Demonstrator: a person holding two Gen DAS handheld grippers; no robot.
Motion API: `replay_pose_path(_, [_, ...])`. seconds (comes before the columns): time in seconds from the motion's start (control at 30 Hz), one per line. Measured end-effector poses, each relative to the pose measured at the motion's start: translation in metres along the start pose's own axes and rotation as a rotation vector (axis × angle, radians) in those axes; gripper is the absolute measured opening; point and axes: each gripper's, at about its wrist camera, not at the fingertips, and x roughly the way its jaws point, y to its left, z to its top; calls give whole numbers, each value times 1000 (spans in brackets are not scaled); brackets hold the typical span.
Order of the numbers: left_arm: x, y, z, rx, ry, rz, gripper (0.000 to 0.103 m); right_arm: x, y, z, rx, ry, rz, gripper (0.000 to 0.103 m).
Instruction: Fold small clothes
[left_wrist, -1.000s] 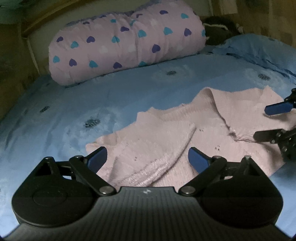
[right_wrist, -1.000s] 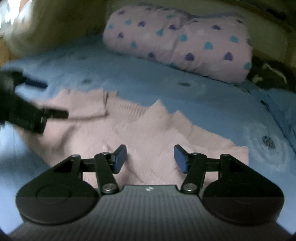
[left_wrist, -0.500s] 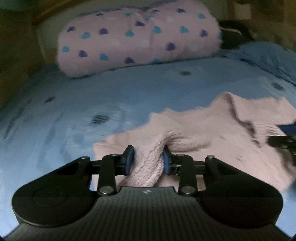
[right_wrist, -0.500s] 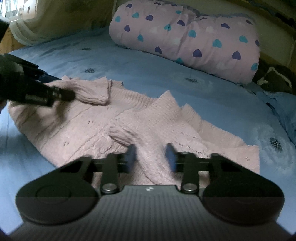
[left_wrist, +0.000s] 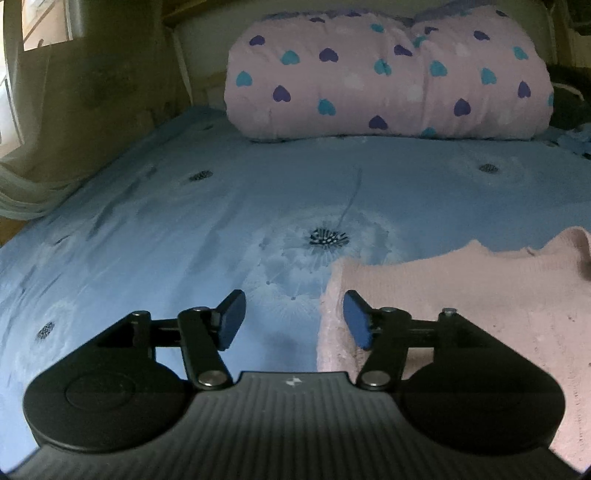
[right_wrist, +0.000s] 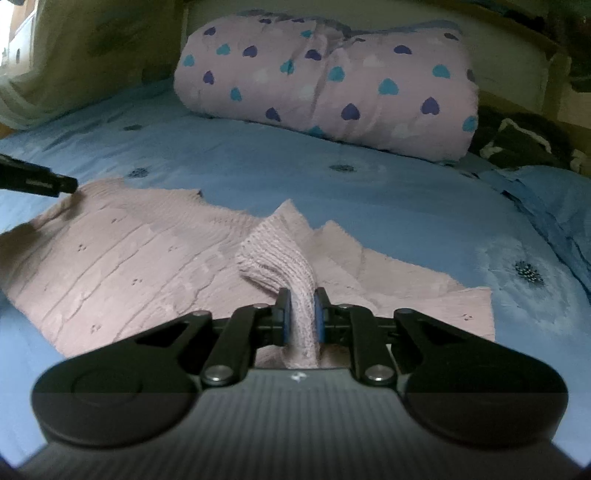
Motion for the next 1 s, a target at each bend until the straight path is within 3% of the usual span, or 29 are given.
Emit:
replay_pose_path(0.1, [-9, -6, -3, 11, -10, -14, 74, 0, -4, 2, 8, -14, -24, 15])
replay_pose_path(0.2, [-15, -13, -5, 34, -14, -41, 74, 0, -15, 5, 34, -40, -76, 14])
replay_pose_path(0.33, [-13, -23, -10, 65, -1, -56, 74, 5, -43, 3, 126, -58, -205, 15])
replay_pose_path(0.43, [-6, -25, -13, 72, 38, -52, 75, 20, -72, -10, 211, -13, -290, 20])
replay_pose_path(0.57, [1, -20, -15, 29, 86, -63, 75, 20, -92, -21, 270, -15, -367, 49])
replay_pose_path(0.77, [4, -11, -14, -20, 115, -79, 78, 7, -98, -18, 307, -63, -385, 49])
replay_pose_path(1.0, [6, -20, -18, 18, 108, -70, 82, 13, -84, -13, 290, -28, -263, 49])
